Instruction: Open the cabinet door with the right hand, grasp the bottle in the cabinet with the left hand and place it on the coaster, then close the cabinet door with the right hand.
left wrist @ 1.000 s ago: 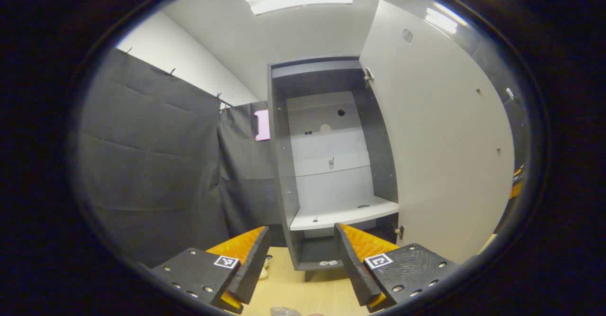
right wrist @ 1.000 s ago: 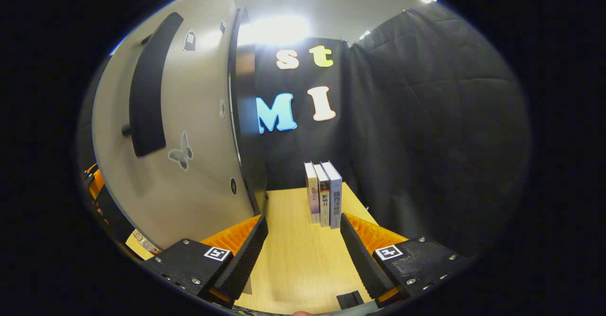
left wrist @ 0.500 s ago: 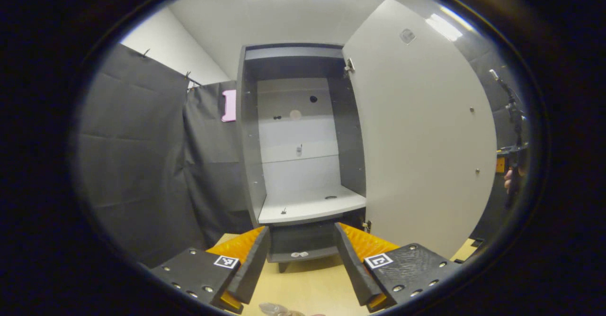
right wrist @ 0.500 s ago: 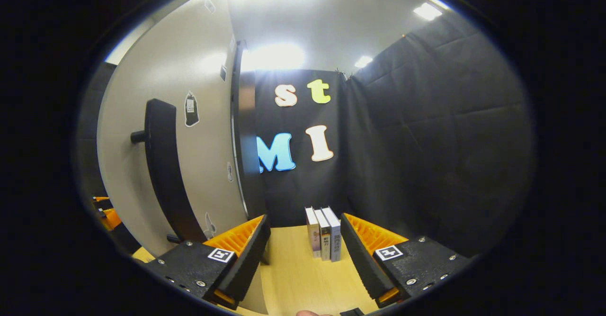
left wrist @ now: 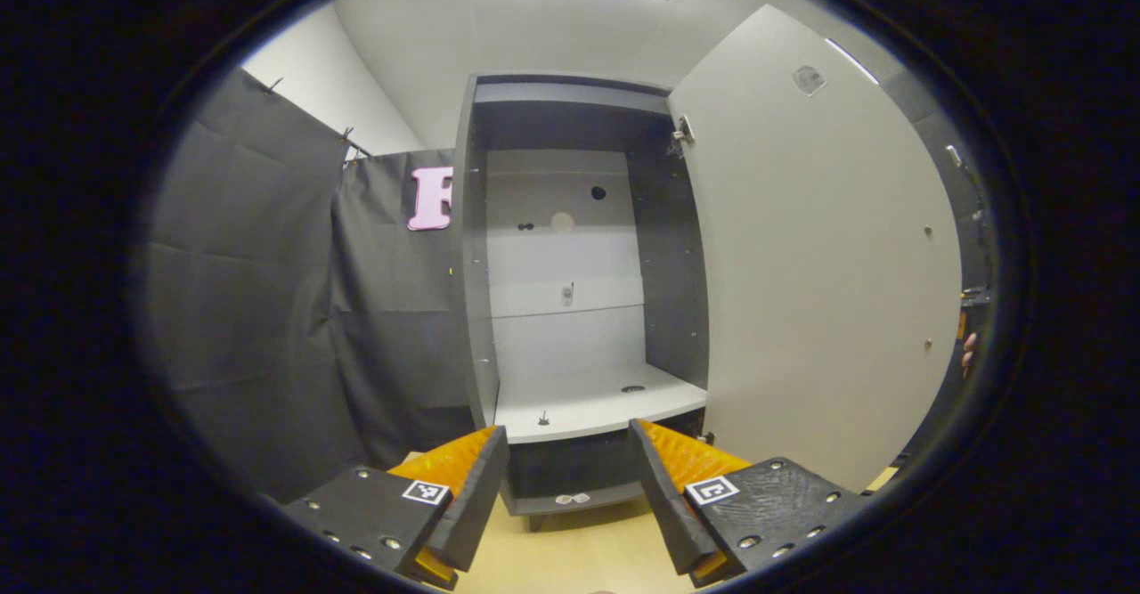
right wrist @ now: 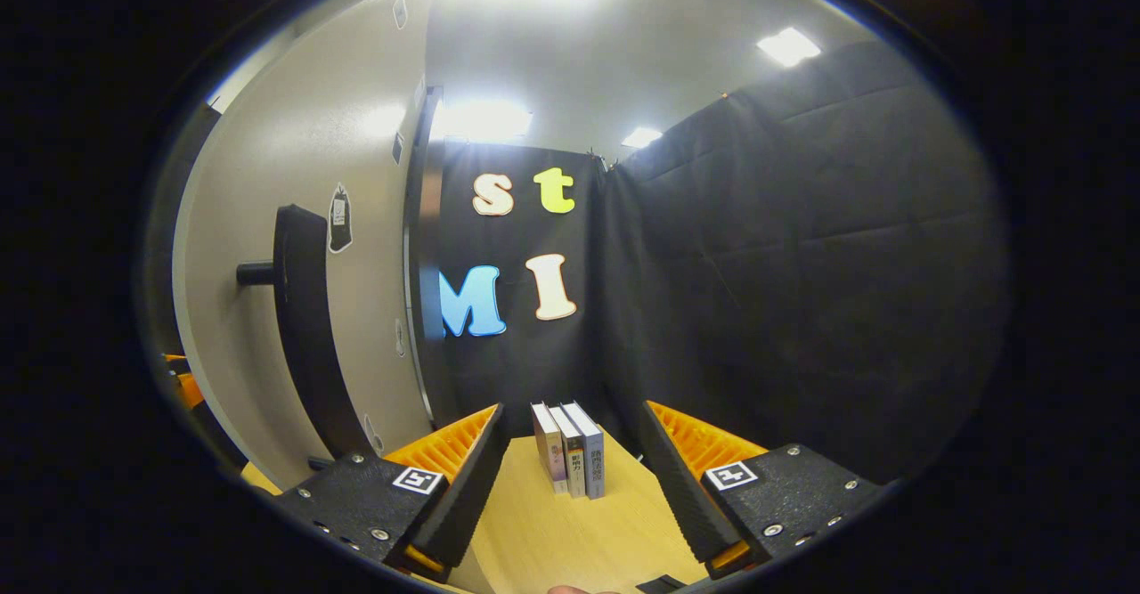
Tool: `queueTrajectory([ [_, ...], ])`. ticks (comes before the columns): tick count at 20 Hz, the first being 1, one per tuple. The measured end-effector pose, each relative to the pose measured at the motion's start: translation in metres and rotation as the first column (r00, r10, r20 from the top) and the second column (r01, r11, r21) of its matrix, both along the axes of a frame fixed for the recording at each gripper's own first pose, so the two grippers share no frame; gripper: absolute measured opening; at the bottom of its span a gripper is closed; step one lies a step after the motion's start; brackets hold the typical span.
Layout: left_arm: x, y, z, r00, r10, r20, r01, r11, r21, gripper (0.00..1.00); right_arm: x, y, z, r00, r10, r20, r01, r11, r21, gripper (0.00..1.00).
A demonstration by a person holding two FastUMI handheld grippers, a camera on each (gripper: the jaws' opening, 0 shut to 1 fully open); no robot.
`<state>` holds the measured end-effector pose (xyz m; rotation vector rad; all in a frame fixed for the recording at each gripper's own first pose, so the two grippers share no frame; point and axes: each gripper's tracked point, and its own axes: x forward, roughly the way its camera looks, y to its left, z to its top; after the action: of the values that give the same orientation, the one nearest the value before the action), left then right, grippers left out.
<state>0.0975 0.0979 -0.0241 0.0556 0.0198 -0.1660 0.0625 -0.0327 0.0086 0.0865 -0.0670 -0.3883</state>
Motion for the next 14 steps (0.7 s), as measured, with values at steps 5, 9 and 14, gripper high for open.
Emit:
queueTrajectory([
  [5,0.016,0.019,0.003,0.999,-0.036,0.013,0.036,0.999,0.000,0.81,0.005,0.044,0.001,1.000,0.002,0.011,-0.002,1.000,0.016,0.91],
  [9,0.020,0.045,-0.001,0.998,-0.057,0.022,0.056,0.998,0.022,0.81,0.019,0.083,0.007,0.999,0.043,0.014,-0.043,0.999,-0.002,0.88],
  [14,0.024,0.078,-0.007,0.999,-0.048,0.010,0.048,0.999,-0.004,0.81,0.041,0.136,0.013,0.995,0.100,0.013,-0.099,0.995,-0.029,0.91],
])
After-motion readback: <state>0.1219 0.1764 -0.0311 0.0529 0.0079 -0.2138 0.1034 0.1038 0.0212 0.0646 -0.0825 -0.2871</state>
